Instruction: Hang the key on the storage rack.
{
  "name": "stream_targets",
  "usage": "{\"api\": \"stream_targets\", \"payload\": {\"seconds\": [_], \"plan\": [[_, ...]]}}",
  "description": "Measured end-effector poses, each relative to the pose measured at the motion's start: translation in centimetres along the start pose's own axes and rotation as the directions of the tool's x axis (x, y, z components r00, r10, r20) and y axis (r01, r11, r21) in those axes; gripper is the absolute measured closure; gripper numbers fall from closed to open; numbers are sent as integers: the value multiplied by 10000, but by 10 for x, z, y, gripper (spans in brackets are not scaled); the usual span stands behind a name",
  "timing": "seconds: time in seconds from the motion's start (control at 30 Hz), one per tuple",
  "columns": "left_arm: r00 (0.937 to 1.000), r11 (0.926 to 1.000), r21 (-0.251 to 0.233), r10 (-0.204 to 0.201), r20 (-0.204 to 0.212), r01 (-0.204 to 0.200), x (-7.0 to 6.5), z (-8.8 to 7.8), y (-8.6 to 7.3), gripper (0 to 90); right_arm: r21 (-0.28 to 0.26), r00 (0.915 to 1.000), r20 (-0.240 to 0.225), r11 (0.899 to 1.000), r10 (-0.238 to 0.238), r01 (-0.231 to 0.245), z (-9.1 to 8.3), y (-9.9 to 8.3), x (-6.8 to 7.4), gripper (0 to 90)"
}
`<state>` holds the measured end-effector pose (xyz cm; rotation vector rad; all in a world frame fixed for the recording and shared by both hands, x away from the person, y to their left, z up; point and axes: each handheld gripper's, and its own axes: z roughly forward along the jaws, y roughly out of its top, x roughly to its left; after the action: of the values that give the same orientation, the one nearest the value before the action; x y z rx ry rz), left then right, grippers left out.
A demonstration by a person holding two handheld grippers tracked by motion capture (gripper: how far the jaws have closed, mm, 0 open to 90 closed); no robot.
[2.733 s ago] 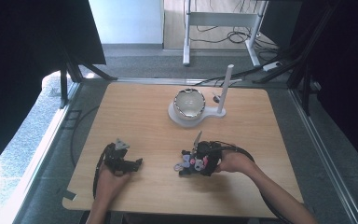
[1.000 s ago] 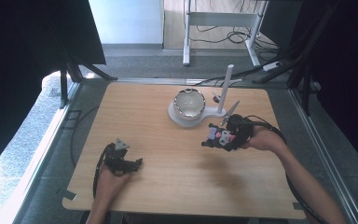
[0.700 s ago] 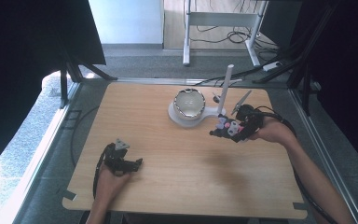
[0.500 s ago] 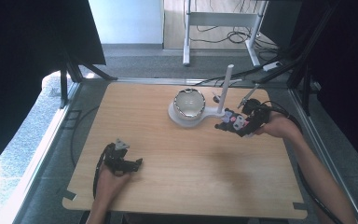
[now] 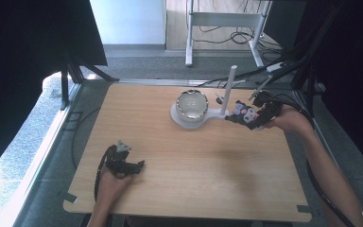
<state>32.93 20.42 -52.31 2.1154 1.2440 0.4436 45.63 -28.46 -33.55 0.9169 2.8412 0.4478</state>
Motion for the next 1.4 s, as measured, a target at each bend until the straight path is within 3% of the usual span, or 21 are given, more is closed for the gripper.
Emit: {"api": "stream_targets", "payload": {"seconds": [0.5,0.77,1.2,1.4], "plan": [[10000,10000,29,0,25,0,0,0,0,37,-276,9970,649,9988,419,-402,-37,10,-22,420],[10000,10000,28,-2,27,2,0,0,0,37,-474,9944,781,9966,713,-678,-49,15,-32,420],[10000,10000,32,3,23,-3,0,0,0,37,-774,9836,1139,9883,1400,-1317,-60,26,-53,421],[10000,10000,31,4,24,-4,0,0,0,37,-903,9722,1388,9801,1884,-1770,-64,26,-65,421]]}}
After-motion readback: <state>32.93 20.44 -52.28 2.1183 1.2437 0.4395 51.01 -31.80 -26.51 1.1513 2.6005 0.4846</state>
